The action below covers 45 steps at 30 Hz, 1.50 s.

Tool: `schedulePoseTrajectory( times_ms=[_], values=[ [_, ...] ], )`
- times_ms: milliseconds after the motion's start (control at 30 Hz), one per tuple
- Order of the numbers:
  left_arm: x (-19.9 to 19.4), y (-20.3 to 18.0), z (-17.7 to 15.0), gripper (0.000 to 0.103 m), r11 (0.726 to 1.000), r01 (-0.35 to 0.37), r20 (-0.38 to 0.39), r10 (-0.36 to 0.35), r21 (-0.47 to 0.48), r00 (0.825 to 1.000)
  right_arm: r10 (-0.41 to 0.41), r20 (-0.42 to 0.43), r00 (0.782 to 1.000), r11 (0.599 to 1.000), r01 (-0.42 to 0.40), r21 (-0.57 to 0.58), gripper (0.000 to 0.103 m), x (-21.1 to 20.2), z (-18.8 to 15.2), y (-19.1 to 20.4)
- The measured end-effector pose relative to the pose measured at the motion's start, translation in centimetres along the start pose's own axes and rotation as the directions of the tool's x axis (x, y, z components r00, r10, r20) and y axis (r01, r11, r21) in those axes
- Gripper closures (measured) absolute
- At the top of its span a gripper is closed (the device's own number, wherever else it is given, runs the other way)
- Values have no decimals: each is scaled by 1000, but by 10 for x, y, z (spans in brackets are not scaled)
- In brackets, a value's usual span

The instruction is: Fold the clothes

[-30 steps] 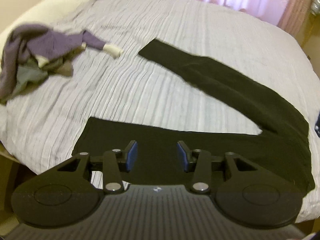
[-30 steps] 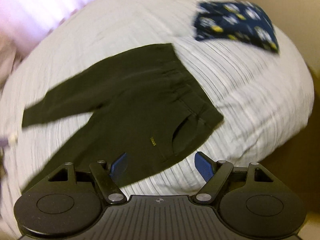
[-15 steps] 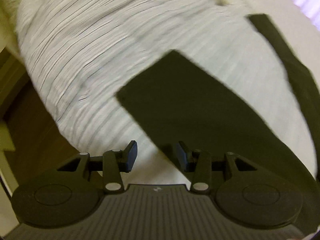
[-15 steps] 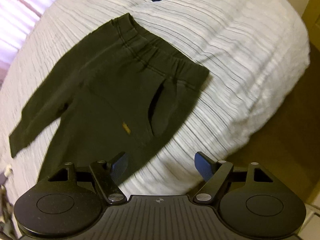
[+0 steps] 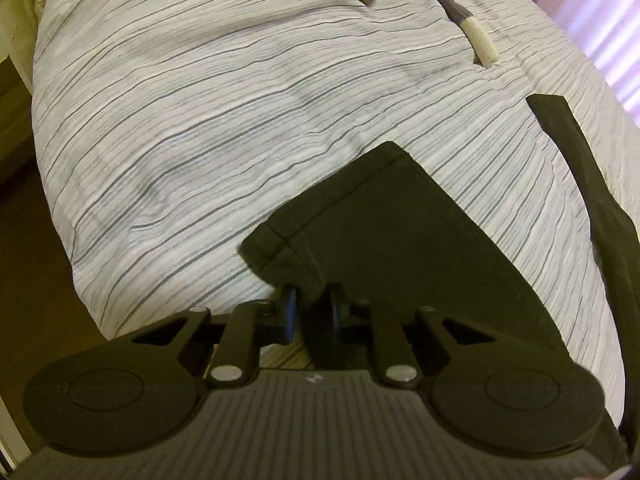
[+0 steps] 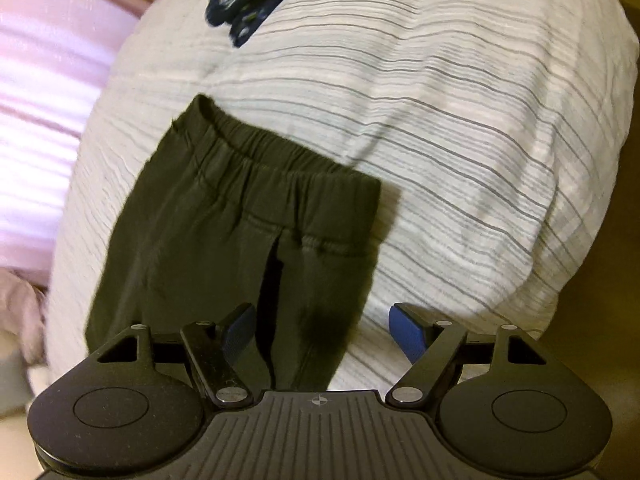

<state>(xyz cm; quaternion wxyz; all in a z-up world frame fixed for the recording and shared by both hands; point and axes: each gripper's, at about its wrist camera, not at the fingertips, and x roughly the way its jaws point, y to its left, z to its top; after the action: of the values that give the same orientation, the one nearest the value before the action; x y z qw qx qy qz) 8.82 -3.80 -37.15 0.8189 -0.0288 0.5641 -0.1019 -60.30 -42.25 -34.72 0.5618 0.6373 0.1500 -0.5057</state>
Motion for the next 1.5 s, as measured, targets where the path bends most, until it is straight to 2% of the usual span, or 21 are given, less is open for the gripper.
schedulePoseTrajectory(
  times_ms=[133, 167, 233, 333, 400, 533, 567, 600, 633, 667, 767, 867, 967, 1067, 1133, 1200, 1300, 1333, 1400, 1433, 1500],
  values=[
    [-1, -9, -1, 95, 998, -20, 17, 19, 56, 1000, 68, 29, 997, 997, -69, 19, 27, 7, 11, -5],
    [-1, -11, 0, 96, 998, -24, 18, 22, 64, 1000, 76, 28, 997, 997, -76, 23, 35, 11, 14, -4],
    [-8, -12, 2, 97, 997, -8, 42, 5, 80, 999, 11, -7, 1000, 1000, -11, 20, 89, 21, 21, -3],
    [-27, -12, 7, 97, 992, 46, 118, -60, 119, 991, 36, 25, 999, 998, -35, -48, 92, 10, 22, 3],
    [-27, -13, 6, 95, 981, 31, 135, -58, 191, 989, 46, 52, 998, 997, -43, -57, 93, -4, 20, 1],
    [-6, -26, -7, 91, 936, -109, 81, 86, 335, 993, -50, -14, 999, 995, 49, -91, 89, 10, 20, 1],
    [-12, -27, -7, 90, 933, -113, 93, 86, 340, 992, -81, -24, 996, 989, 77, -125, 84, 11, 22, 8],
    [-18, -29, -7, 90, 931, -117, 105, 86, 345, 991, -114, -27, 993, 980, 108, -169, 61, 10, 24, 16],
    [-24, -30, -7, 85, 929, -123, 117, 87, 349, 989, -174, -13, 985, 959, 166, -231, 46, 6, 25, 26],
    [-31, -32, -6, 80, 930, -139, 126, 101, 342, 987, -227, 24, 974, 926, 224, -304, 46, -2, 25, 37],
    [-52, -39, -3, 78, 930, -186, 151, 144, 318, 978, -328, 144, 934, 822, 357, -444, 46, -19, 22, 62],
    [-65, -61, -7, 78, 899, -259, 191, 202, 353, 961, -286, 202, 937, 795, 350, -496, 46, -24, 23, 83],
    [-63, -78, -4, 78, 868, -307, 206, 243, 389, 948, -209, 169, 963, 807, 268, -526, 46, -4, 28, 105],
    [-51, -73, 10, 78, 833, -413, 199, 363, 368, 910, -183, 134, 974, 789, 227, -571, 46, 28, 31, 124],
    [-48, -70, 24, 83, 837, -470, 181, 434, 281, 882, -172, 117, 978, 793, 208, -573, 46, 41, 34, 131],
    [-53, -88, 37, 83, 894, -360, 188, 318, 267, 929, -150, 113, 982, 803, 187, -566, 46, 50, 41, 130],
    [-45, -149, 46, 83, 884, -198, 187, 129, 424, 974, -153, 105, 983, 796, 185, -576, 46, 67, 58, 142],
    [-38, -178, 49, 83, 861, -114, 162, 37, 496, 986, -154, 102, 983, 793, 185, -580, 46, 72, 63, 146],
    [-24, -230, 51, 82, 803, 33, 95, -111, 596, 989, -134, 79, 988, 777, 154, -610, 46, 87, 80, 159],
    [-17, -257, 50, 82, 759, 108, 51, -182, 642, 982, -121, 61, 991, 765, 132, -630, 46, 96, 89, 167],
    [1, -316, 45, 82, 640, 241, -54, -298, 729, 953, -106, 15, 994, 720, 87, -689, 46, 113, 100, 186]
  ],
)
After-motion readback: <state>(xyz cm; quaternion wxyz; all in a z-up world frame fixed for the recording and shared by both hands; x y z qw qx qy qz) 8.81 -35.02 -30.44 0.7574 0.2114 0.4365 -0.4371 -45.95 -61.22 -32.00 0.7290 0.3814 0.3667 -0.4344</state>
